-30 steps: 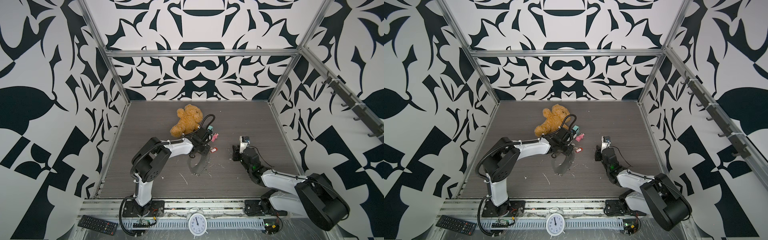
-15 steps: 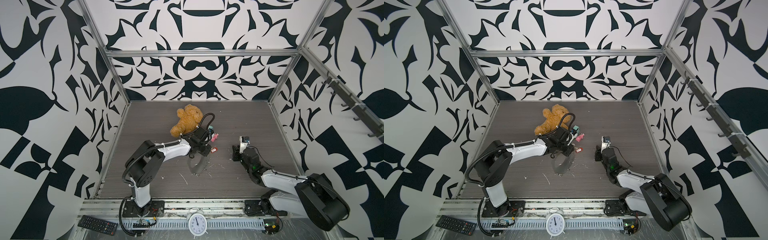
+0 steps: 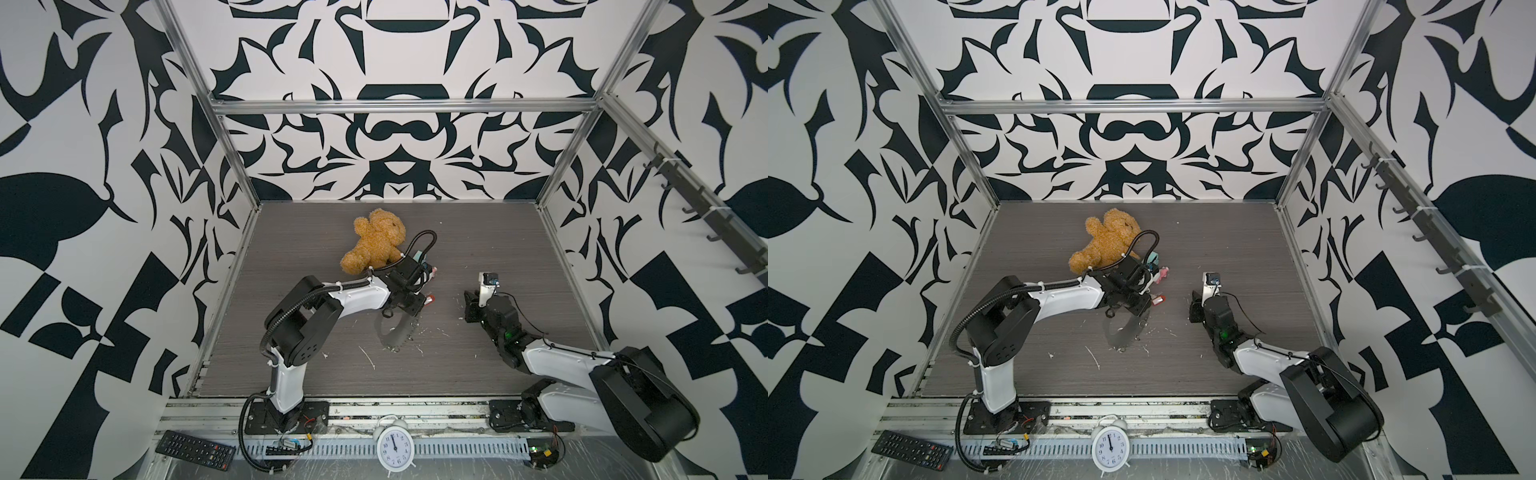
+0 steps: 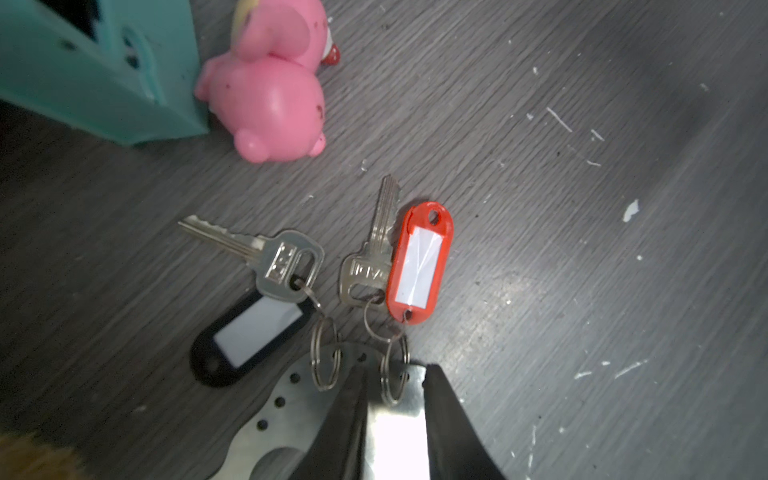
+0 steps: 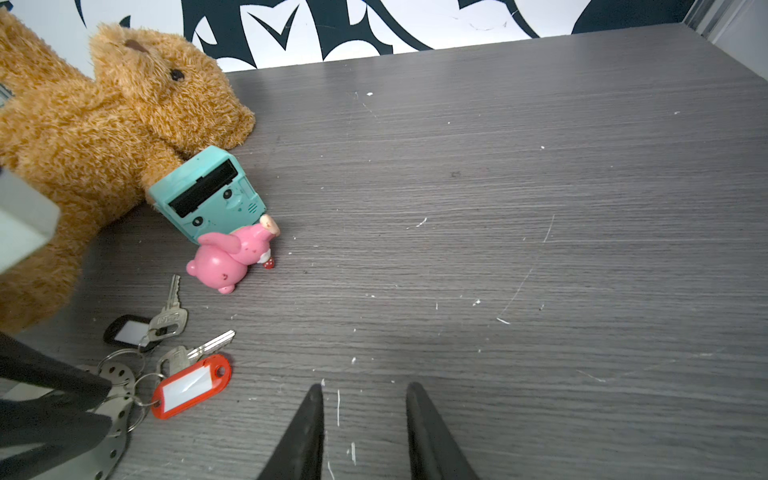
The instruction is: Put the keys on the keyring
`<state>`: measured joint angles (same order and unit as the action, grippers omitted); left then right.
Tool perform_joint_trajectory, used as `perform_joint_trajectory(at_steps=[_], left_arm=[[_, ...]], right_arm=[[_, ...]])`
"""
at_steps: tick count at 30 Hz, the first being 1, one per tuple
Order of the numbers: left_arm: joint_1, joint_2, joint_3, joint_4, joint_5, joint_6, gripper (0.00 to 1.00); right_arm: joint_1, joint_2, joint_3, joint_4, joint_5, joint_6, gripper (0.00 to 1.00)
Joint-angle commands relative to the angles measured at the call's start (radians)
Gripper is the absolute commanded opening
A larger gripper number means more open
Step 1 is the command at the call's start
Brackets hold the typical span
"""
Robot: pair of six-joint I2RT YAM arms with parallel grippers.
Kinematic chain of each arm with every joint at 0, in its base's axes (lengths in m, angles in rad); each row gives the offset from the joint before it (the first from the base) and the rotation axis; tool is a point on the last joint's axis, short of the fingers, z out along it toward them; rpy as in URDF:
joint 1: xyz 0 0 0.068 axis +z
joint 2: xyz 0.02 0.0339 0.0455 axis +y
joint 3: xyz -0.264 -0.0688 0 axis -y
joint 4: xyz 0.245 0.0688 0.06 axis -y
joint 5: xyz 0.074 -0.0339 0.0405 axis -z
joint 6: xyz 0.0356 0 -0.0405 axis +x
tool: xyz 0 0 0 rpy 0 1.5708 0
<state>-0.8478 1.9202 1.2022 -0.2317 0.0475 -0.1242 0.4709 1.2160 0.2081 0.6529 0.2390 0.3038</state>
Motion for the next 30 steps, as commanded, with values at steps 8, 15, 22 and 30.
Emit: perform_joint_trajectory(at_steps=[8,15,22,30], left_arm=[[-0.004,0.032,0.048,-0.048,0.015,0.014,0.19],[-0.005,0.032,0.047,-0.045,0.029,0.018,0.04],[-0.005,0.015,0.041,-0.038,0.049,0.040,0.00],[-0.056,-0.157,-0.078,0.061,-0.061,0.168,0.00]], right_arm=[[-0.003,-0.016,0.001,0.024,-0.006,-0.016,0.35],[-0.004,-0.007,0.010,0.016,-0.012,-0.017,0.35],[-0.004,-0.021,-0.006,0.031,-0.009,-0.017,0.36],[-0.003,-0.064,-0.032,0.082,-0.118,-0.052,0.39]])
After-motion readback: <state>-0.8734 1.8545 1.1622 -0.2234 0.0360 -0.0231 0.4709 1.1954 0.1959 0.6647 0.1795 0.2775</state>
